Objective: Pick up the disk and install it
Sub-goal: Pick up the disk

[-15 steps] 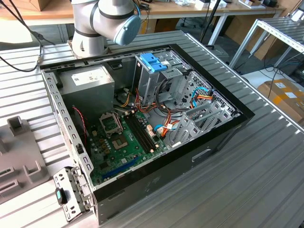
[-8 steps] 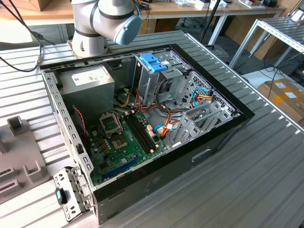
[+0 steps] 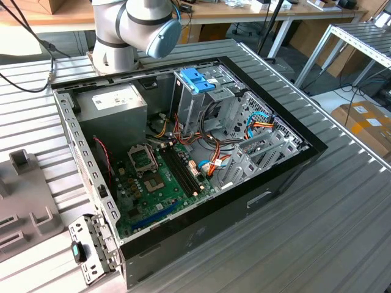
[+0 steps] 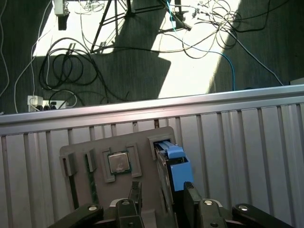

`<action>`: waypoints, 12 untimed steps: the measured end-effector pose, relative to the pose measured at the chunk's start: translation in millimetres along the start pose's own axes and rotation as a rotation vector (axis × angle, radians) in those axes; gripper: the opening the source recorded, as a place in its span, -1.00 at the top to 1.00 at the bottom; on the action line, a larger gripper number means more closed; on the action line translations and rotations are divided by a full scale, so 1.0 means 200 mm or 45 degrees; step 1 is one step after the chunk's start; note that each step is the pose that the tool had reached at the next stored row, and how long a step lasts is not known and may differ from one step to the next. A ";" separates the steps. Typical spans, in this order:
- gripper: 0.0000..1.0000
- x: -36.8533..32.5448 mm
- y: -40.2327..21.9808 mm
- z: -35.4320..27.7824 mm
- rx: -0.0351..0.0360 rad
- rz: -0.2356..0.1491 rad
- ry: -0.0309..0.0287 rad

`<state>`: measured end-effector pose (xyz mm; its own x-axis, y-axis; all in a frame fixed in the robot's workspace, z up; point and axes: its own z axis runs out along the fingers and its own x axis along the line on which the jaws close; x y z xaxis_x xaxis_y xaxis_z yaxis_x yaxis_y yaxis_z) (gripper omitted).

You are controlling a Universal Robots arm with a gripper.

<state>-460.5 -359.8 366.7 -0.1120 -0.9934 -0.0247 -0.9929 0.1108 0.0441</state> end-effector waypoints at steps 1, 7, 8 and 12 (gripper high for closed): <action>0.04 0.000 0.001 0.001 0.0000 0.000 0.0000; 0.04 0.002 0.012 0.004 0.0000 0.000 0.0000; 0.04 0.002 0.014 0.005 0.0001 0.000 0.0000; 0.04 0.002 0.019 0.007 0.0001 0.000 0.0000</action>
<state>-464.4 -359.8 365.4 -0.1120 -0.9934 -0.0248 -0.9929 0.1109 0.0441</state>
